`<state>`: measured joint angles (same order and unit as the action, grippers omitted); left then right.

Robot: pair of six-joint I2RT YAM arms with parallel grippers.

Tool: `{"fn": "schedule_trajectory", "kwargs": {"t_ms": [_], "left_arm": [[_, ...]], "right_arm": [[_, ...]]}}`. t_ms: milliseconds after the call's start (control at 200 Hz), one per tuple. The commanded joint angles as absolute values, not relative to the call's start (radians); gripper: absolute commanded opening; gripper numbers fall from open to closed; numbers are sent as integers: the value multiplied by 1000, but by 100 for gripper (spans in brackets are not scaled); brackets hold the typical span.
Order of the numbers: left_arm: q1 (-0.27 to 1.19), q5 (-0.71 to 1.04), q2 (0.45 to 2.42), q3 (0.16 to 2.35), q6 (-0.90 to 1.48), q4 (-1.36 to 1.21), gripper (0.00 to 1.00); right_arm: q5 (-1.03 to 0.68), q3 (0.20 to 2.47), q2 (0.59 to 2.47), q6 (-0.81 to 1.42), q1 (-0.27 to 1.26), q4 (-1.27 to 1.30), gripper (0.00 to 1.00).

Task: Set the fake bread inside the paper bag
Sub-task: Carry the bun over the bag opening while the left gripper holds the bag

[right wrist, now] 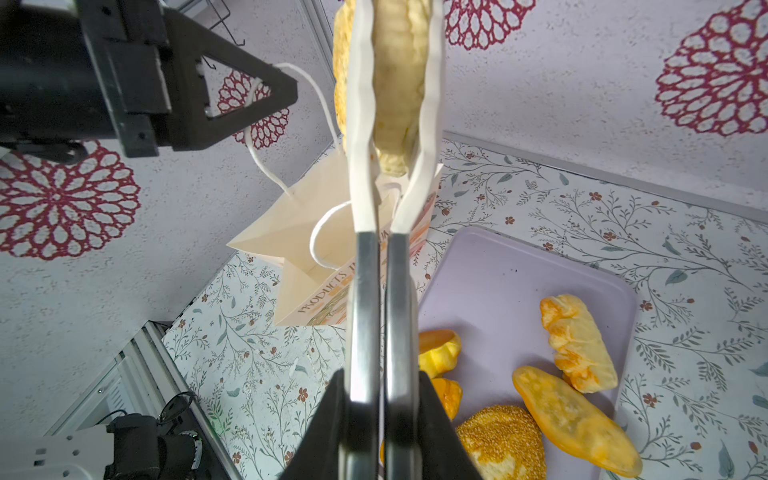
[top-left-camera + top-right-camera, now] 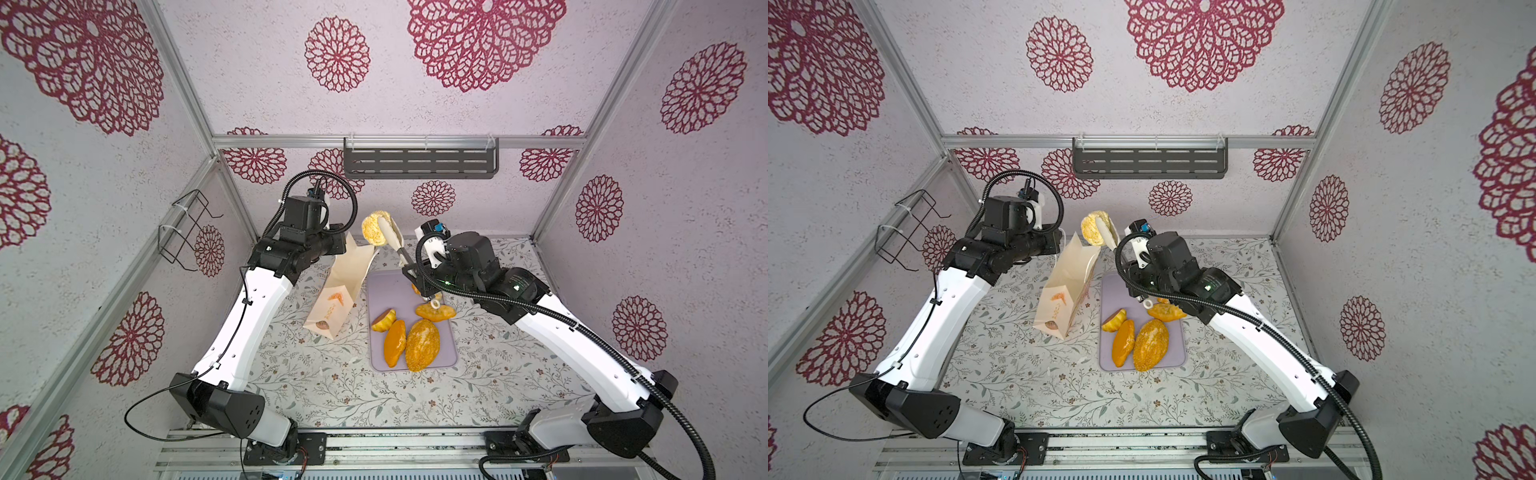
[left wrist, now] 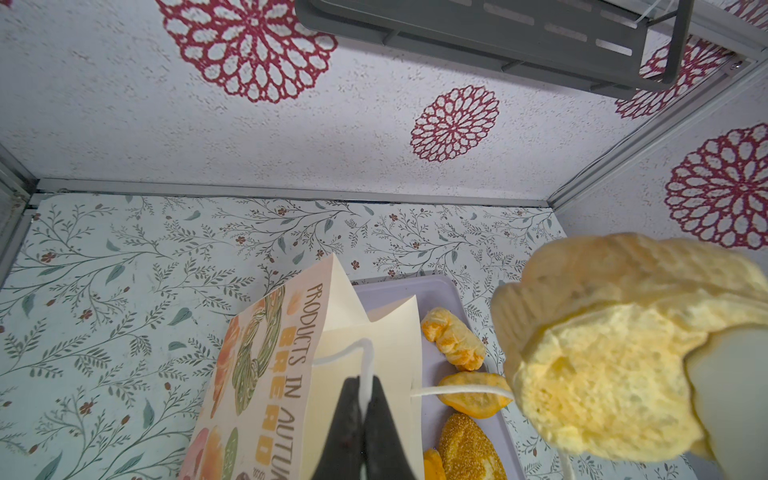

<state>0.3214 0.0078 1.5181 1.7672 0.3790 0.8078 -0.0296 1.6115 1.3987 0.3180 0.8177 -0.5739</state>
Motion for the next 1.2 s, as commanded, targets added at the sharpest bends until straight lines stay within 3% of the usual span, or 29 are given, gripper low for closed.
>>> {"fn": "schedule_trajectory", "kwargs": {"t_ms": [0, 505, 1196], "left_arm": [[336, -3, 1516, 1798, 386, 812, 0], [350, -12, 1511, 1804, 390, 801, 0], [356, -21, 1511, 1815, 384, 808, 0]], "right_arm": [[29, 1648, 1364, 347, 850, -483, 0], [61, 1437, 1314, 472, 918, -374, 0], [23, 1451, 1417, 417, 988, -408, 0]]}}
